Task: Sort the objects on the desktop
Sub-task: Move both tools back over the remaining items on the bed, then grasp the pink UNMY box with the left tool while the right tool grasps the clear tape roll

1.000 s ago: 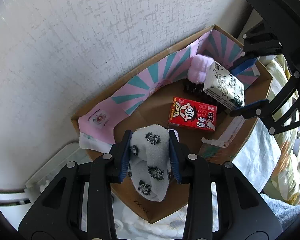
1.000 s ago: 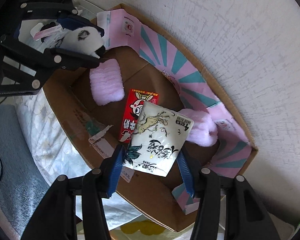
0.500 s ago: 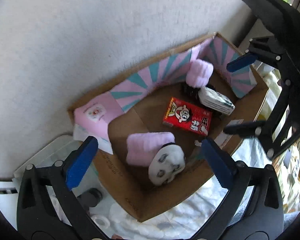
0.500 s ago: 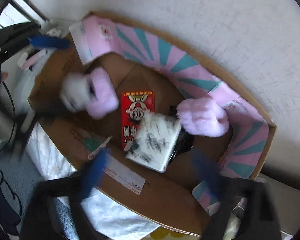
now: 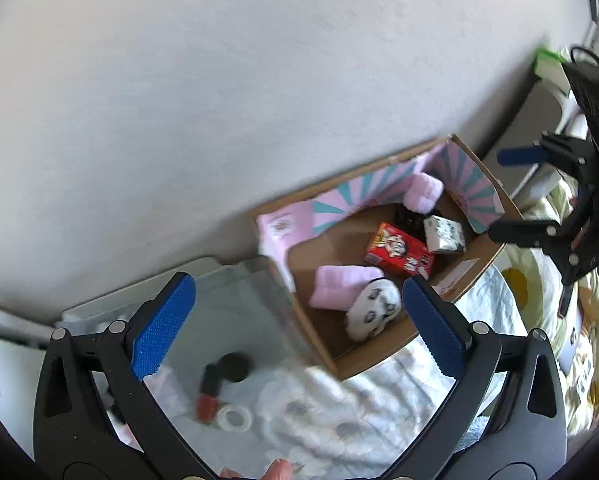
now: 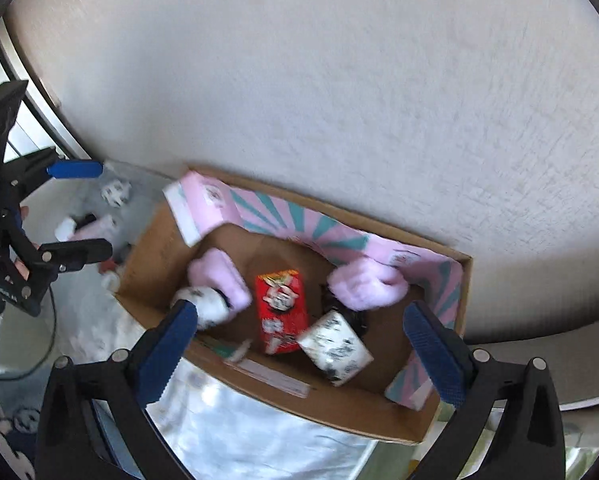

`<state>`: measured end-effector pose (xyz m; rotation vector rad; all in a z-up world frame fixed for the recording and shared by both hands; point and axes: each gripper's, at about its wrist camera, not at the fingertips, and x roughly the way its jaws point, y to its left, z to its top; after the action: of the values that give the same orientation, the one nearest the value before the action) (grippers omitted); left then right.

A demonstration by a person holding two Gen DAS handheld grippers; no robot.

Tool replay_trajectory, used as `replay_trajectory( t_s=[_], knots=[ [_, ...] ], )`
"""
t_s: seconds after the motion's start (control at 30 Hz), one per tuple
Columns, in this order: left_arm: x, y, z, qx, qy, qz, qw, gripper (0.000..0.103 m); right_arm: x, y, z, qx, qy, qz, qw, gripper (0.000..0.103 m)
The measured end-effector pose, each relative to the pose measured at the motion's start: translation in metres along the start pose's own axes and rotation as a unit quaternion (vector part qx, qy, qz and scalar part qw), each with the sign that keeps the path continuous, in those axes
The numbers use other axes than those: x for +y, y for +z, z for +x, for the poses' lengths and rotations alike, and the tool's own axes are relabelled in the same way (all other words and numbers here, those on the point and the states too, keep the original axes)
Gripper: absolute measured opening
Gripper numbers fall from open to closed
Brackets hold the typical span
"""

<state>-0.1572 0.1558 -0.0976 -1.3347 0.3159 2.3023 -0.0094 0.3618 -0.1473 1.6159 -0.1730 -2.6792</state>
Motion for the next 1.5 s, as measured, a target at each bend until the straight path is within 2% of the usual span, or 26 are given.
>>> replay_trajectory(
  t_s=[0.1,0.3,0.43,0.7,0.87,1.0,1.1,1.2,1.37,1.5],
  knots=[
    [0.018,-0.008,-0.025,-0.023,0.024,-0.014,0.9993,0.103,0.017,0.002,-0.006,-0.014,0.005,-0.018,1.000,0.103],
    [0.063,-0.036,-0.067,-0.049,0.027,-0.060,0.9966,0.103,0.057,0.002,-0.006,-0.020,0.004,-0.058,0.998,0.103],
    [0.089,-0.056,-0.091,-0.060,0.062,-0.073,0.9936,0.103,0.092,0.002,-0.003,-0.020,0.001,-0.108,0.994,0.103],
    [0.141,-0.090,-0.121,-0.056,0.109,-0.108,0.9865,0.103,0.155,0.018,-0.008,-0.042,0.052,-0.165,0.984,0.103],
    [0.166,-0.115,-0.126,-0.033,0.123,-0.132,0.9831,0.103,0.189,0.026,-0.002,-0.036,0.070,-0.201,0.976,0.103],
    [0.166,-0.131,-0.121,-0.039,0.137,-0.114,0.9833,0.103,0.214,0.027,0.009,-0.016,0.070,-0.211,0.975,0.103],
    [0.162,-0.139,-0.107,-0.043,0.140,-0.091,0.9849,0.103,0.229,0.021,0.014,-0.026,0.066,-0.216,0.974,0.103],
    [0.157,-0.143,-0.083,-0.038,0.116,-0.072,0.9900,0.103,0.247,0.009,0.024,-0.031,0.059,-0.221,0.973,0.103],
    [0.147,-0.145,-0.040,-0.040,0.111,-0.016,0.9929,0.103,0.269,-0.023,0.055,-0.021,0.076,-0.196,0.977,0.103],
    [0.145,-0.150,0.003,-0.031,0.106,0.027,0.9935,0.101,0.279,-0.053,0.093,-0.031,0.039,-0.193,0.980,0.103]
  ],
)
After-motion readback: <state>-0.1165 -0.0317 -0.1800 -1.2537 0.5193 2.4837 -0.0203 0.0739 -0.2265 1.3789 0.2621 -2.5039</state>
